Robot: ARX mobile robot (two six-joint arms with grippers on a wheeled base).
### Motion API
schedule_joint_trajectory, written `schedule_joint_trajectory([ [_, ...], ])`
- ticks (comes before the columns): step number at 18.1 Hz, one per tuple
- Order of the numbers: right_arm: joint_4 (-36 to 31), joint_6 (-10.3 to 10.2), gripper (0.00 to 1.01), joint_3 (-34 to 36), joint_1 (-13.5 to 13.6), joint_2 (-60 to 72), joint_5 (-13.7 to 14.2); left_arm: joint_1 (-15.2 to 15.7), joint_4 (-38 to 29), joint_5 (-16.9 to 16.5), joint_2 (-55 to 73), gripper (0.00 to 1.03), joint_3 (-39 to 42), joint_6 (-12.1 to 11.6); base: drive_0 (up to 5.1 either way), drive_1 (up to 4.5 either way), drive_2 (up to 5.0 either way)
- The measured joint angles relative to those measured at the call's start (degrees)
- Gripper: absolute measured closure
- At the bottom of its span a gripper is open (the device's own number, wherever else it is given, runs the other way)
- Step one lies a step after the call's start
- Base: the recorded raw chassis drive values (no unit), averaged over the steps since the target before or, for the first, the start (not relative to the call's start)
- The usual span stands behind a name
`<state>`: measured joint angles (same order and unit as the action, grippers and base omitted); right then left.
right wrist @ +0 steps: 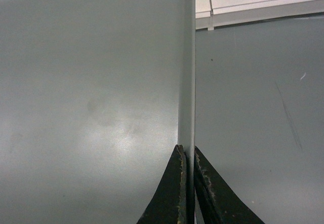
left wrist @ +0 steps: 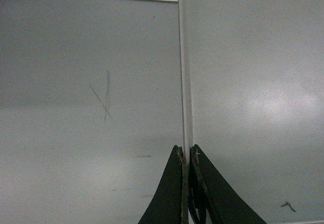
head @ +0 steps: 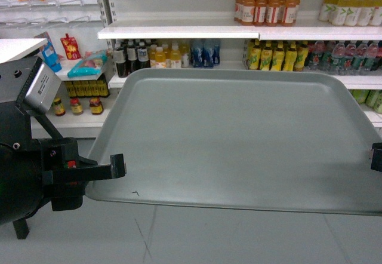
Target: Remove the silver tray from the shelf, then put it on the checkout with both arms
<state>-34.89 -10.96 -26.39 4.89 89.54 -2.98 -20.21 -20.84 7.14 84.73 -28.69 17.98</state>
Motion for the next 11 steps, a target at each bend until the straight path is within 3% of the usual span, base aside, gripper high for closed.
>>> schedule_joint_trajectory([
  [6, 0.2, 0.0, 0.98, 0.0, 0.0, 0.0, 0.0, 0.0, 0.0, 0.0, 0.0, 1.00, 0.0, 0.0, 0.0, -4.20, 4.3],
  [11, 0.2, 0.0, 0.98, 0.0, 0.0, 0.0, 0.0, 0.0, -0.1, 0.1, -0.1, 1.00, 0.1, 0.0, 0.0, 0.00, 0.0],
])
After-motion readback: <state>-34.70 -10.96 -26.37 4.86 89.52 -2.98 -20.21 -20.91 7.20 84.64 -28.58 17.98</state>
